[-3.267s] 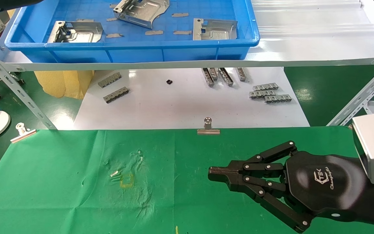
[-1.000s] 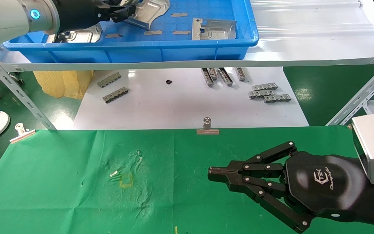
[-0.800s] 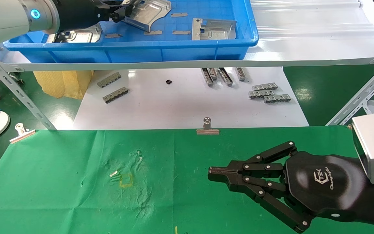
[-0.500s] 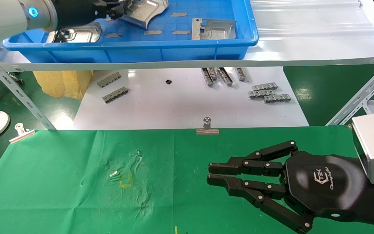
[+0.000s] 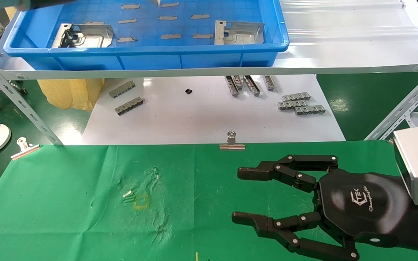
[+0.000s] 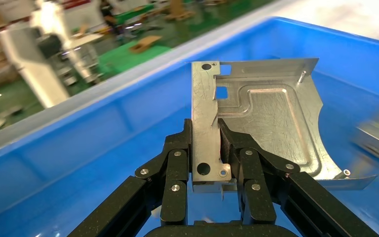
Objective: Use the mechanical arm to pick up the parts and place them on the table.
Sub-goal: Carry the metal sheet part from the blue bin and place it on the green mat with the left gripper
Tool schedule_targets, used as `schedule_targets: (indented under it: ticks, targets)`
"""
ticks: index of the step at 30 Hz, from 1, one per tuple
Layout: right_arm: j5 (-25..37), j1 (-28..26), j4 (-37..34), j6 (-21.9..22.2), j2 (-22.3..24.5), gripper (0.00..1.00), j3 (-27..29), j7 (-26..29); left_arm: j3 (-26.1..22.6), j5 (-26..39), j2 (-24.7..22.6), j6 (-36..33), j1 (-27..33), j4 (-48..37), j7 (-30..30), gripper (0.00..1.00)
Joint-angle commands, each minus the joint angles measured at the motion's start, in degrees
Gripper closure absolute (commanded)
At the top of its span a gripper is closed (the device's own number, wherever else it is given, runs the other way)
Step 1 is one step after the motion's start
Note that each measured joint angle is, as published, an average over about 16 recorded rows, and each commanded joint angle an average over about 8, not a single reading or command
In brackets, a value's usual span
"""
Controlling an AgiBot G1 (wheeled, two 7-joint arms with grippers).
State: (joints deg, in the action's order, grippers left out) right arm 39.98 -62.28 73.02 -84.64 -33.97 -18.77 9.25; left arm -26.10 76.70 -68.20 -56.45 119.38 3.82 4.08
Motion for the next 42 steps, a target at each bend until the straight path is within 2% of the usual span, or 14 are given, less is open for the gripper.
schedule_targets:
  ticks: [1, 10, 19, 27, 35, 38, 42]
  targets:
    - [0.00, 0.00, 0.00, 0.00, 0.00, 0.00, 0.00, 0.00, 0.29, -0.48, 1.29, -3.34, -0.17, 0.29, 1.73, 1.00]
    - [-0.01, 0.00, 0.00, 0.01, 0.01, 0.00, -0.02, -0.01, 0.38, -1.12, 7.57, -21.88, -0.02, 0.81, 9.33, 1.00]
    - [-0.02, -0.01, 0.00, 0.01, 0.01, 0.00, -0.03, -0.01, -0.10, -0.86, 11.18, -32.96, 0.59, 0.62, 14.14, 1.00]
    - [-0.03, -0.01, 0.00, 0.02, 0.02, 0.00, -0.04, -0.02, -3.27, -1.19, 15.39, -35.93, -3.17, 6.93, 17.62, 1.00]
    - [-0.04, -0.01, 0.00, 0.02, 0.02, 0.00, -0.05, -0.03, -12.02, -7.99, 20.99, -35.36, -13.02, 20.38, 16.26, 1.00]
    - [-0.04, -0.01, 0.00, 0.02, 0.02, 0.00, -0.06, -0.03, -14.92, -8.42, 20.67, -34.13, -14.76, 19.94, 15.96, 1.00]
    - [-0.04, -0.02, 0.00, 0.03, 0.02, 0.00, -0.06, -0.03, -17.31, -6.35, 18.22, -31.61, -15.15, 14.79, 16.80, 1.00]
